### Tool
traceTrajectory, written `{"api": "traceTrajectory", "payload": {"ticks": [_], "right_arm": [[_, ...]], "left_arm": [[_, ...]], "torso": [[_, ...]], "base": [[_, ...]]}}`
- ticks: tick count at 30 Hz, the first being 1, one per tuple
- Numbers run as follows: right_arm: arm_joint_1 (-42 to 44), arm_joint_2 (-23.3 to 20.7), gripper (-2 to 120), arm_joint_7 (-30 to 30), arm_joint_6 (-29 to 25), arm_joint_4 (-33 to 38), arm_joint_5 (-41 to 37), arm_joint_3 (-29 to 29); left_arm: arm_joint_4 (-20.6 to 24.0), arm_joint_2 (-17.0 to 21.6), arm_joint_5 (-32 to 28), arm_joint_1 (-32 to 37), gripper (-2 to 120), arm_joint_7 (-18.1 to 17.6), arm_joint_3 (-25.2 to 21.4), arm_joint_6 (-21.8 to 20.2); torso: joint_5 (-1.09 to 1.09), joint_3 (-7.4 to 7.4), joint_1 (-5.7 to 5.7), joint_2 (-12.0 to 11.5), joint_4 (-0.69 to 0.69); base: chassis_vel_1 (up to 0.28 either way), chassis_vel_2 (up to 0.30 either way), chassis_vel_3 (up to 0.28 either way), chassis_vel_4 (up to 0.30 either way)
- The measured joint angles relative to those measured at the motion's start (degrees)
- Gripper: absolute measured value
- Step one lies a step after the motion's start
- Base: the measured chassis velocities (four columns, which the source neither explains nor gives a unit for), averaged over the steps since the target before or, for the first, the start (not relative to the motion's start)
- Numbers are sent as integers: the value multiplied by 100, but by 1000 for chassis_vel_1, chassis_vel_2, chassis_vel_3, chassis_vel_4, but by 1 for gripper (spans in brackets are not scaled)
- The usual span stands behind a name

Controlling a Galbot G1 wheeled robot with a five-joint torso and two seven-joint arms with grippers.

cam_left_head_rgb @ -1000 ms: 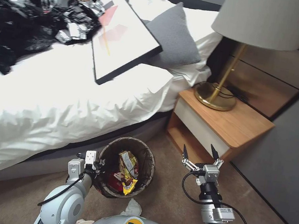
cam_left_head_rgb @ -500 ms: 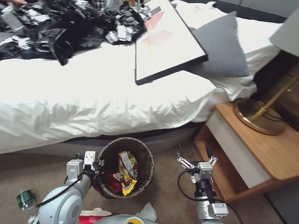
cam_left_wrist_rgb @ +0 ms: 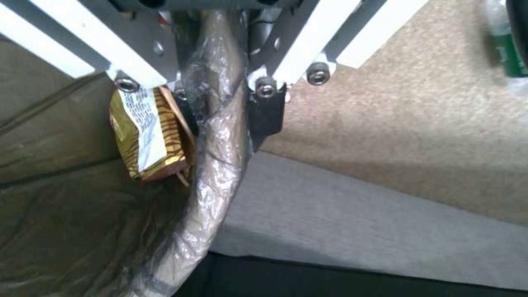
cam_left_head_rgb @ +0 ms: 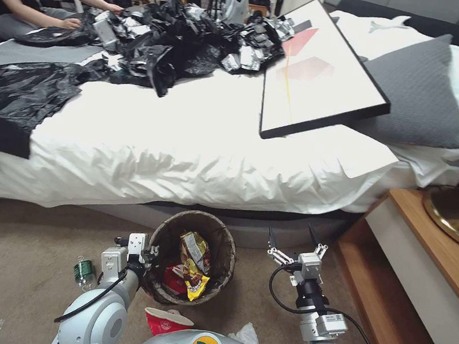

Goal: Pick up the trash bin, then pick up the garbage from the floor and place it into the trash bin.

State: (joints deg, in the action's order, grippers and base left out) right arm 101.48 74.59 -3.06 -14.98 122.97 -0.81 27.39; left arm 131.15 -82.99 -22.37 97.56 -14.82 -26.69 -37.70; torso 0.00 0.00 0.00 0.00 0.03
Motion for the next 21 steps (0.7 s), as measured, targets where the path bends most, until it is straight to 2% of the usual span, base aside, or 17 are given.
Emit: {"api": "traceTrajectory", "payload": {"ticks": [10, 13, 16, 21], "right_arm": [[37, -209, 100, -2, 102, -21, -95, -82], [146, -672, 100, 5, 286, -11, -244, -173], [143, -928, 100, 14, 349, -11, -256, -172], [83, -885, 100, 20, 398, 50, -252, -193]], "left_arm": [[17, -27, 108, 97, 3, 11, -3, 55], [26, -27, 138, 159, 3, 12, -32, 55], [26, -29, 138, 180, 3, 22, -45, 55], [26, -46, 151, 179, 3, 37, -25, 55]], "torso": [[0, 0, 0, 0, -6], [1, 0, 0, 0, -3], [0, 0, 0, 0, -2], [0, 0, 0, 0, -3]], "base": [[0, 0, 0, 0], [0, 0, 0, 0], [0, 0, 0, 0], [0, 0, 0, 0]]}}
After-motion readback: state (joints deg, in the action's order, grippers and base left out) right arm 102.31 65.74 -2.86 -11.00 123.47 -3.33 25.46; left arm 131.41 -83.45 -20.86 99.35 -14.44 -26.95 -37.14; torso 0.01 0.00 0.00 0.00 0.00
